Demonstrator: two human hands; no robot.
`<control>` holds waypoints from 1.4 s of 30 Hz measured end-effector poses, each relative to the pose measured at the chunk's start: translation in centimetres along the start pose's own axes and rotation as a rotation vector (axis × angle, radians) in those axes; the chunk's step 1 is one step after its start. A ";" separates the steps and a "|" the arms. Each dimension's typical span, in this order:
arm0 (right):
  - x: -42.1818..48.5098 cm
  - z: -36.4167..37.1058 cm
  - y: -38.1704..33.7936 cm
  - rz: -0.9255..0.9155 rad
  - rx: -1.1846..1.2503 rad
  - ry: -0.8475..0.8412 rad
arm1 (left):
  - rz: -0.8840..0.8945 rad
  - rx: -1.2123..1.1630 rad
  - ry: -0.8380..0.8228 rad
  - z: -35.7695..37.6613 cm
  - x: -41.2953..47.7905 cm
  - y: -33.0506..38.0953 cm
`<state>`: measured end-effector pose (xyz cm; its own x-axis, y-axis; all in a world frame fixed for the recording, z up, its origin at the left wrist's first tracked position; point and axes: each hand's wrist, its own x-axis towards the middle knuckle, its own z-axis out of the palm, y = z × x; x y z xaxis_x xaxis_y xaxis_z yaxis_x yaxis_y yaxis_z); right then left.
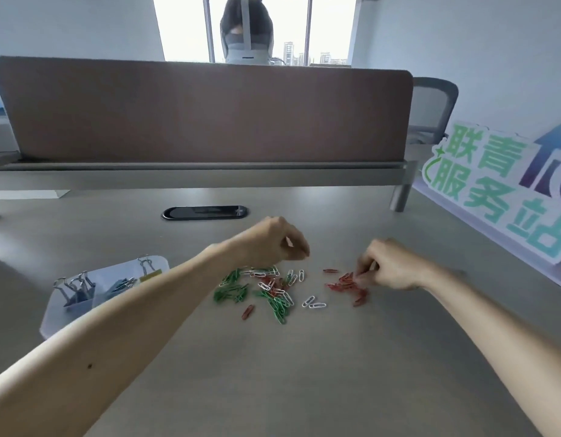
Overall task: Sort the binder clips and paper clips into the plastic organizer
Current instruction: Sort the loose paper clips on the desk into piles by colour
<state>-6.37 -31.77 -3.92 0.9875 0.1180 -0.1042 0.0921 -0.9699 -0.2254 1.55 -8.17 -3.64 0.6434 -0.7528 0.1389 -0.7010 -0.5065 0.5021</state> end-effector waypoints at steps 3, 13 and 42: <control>1.4 0.2 -1.2 -0.057 0.096 0.131 | -0.226 0.107 -0.013 -4.0 -2.5 -4.9; 8.7 2.3 -9.8 -0.195 0.121 0.043 | -0.319 0.243 -0.112 -3.6 -4.2 -9.5; 11.4 2.3 -12.0 -0.234 0.128 -0.065 | -0.344 0.014 0.030 -4.7 -4.4 -8.9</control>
<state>3.45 -18.34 -4.64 0.9307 0.3530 -0.0957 0.2957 -0.8803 -0.3710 6.40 1.63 -4.71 0.8516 -0.5240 -0.0115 -0.4450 -0.7345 0.5123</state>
